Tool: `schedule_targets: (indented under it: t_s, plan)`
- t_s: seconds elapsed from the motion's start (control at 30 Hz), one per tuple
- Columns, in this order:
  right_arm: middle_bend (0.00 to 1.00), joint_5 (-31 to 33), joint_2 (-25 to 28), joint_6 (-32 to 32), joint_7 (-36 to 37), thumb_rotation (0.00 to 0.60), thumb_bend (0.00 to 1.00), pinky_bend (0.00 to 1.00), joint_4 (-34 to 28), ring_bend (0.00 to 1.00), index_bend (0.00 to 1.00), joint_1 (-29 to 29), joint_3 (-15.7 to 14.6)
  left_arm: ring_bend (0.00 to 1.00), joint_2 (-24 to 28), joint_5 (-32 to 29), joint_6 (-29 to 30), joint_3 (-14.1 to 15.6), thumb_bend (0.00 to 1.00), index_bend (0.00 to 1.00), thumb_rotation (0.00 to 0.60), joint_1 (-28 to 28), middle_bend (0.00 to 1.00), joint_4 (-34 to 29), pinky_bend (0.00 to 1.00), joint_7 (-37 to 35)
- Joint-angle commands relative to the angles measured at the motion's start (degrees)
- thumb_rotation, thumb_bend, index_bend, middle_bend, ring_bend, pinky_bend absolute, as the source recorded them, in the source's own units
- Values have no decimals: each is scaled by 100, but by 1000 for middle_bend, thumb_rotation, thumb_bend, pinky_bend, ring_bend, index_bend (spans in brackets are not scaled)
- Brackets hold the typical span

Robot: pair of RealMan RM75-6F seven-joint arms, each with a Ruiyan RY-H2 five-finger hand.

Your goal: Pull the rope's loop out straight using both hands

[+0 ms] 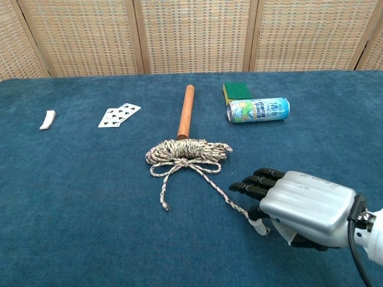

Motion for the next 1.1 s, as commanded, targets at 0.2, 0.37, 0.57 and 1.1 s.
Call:
schedule_targets:
  t_s: [0.2,0.37,0.57,1.1]
  plan:
    - [0,231,29,124,-195,600,1000,0,141,0,452,-4,140,0,-10,0,-6,9,0,0,600,-2,0,-4,0,27]
    - [0,389,2,232,-303,600,1000,0,256,0,433,10,273,0,-18,0,-1,13,0,0,600,-1,0,0,0,37]
    - [0,403,-21,507,-254,600,989,0,310,0,379,-33,376,0,-17,-8,-7,16,0,0,600,-5,0,-1,0,33]
    - [0,1398,-237,418,1125,600,242,0,-77,0,441,-99,816,0,-15,12,-4,34,0,0,600,-7,0,5,0,26]
